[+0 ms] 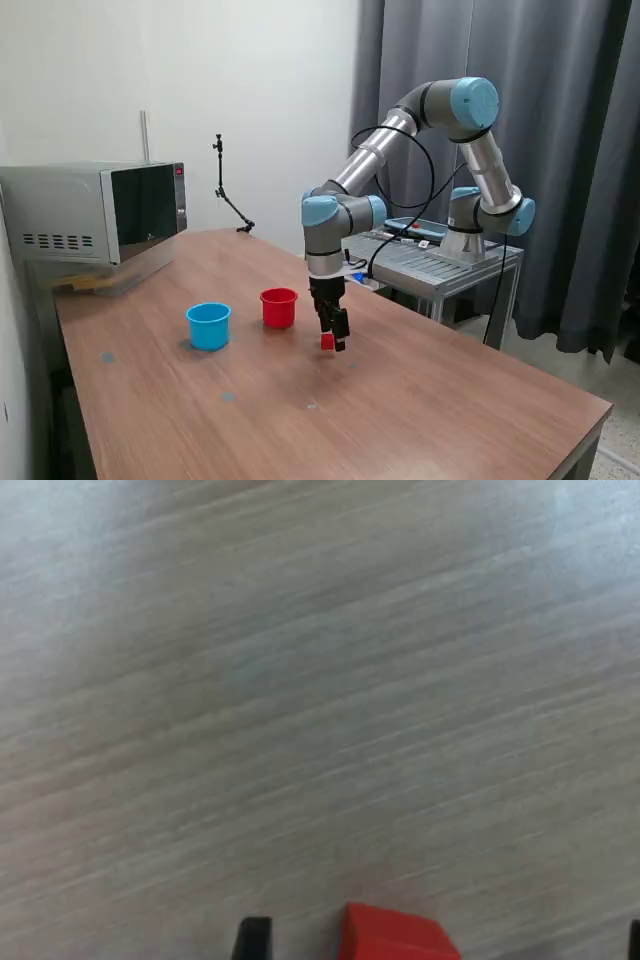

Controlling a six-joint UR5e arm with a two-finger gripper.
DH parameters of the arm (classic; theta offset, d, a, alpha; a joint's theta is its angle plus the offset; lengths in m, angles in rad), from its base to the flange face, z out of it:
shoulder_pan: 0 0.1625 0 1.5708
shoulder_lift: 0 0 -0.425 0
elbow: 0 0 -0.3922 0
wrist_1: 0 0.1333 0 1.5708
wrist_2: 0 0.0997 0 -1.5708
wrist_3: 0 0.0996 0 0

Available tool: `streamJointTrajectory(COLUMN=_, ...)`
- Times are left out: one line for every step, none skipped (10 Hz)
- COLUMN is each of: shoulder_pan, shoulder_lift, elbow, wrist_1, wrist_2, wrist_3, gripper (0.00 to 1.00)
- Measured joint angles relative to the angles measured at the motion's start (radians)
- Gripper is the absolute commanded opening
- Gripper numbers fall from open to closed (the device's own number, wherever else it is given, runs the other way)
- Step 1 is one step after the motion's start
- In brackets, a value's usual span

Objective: Place red objects in the red bin, and blue objects in the blue bin.

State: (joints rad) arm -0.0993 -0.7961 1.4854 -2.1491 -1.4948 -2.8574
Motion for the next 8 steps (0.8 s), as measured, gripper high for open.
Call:
streamJointTrajectory(shoulder_pan=0.0, shoulder_lift=0.0, elbow=0.0, wrist_1=0.0, wrist_2=0.0, wrist_3=0.004, gripper=1.0)
streamJointTrajectory(shoulder_pan=0.001, shoulder_lift=0.0, elbow=0.001, wrist_1=0.0, wrist_2=-0.001, wrist_3=0.006, gripper=1.0)
streamJointTrajectory(shoulder_pan=0.001, shoulder_lift=0.0, elbow=0.001, wrist_1=0.0, wrist_2=-0.001, wrist_3=0.008, gripper=1.0)
streamJointTrajectory(shoulder_pan=0.001, shoulder_lift=0.0, elbow=0.001, wrist_1=0.0, wrist_2=-0.001, wrist_3=0.008, gripper=1.0)
streamJointTrajectory(shoulder_pan=0.001, shoulder_lift=0.0, elbow=0.001, wrist_1=0.0, wrist_2=-0.001, wrist_3=0.009, gripper=1.0)
streamJointTrajectory(shoulder_pan=0.005, shoulder_lift=0.0, elbow=0.001, wrist_1=0.0, wrist_2=-0.001, wrist_3=0.009, gripper=1.0)
streamJointTrajectory(shoulder_pan=0.011, shoulder_lift=0.0, elbow=0.001, wrist_1=0.0, wrist_2=-0.001, wrist_3=0.009, gripper=1.0)
streamJointTrajectory(shoulder_pan=0.016, shoulder_lift=0.0, elbow=0.002, wrist_1=0.0, wrist_2=-0.001, wrist_3=0.009, gripper=1.0)
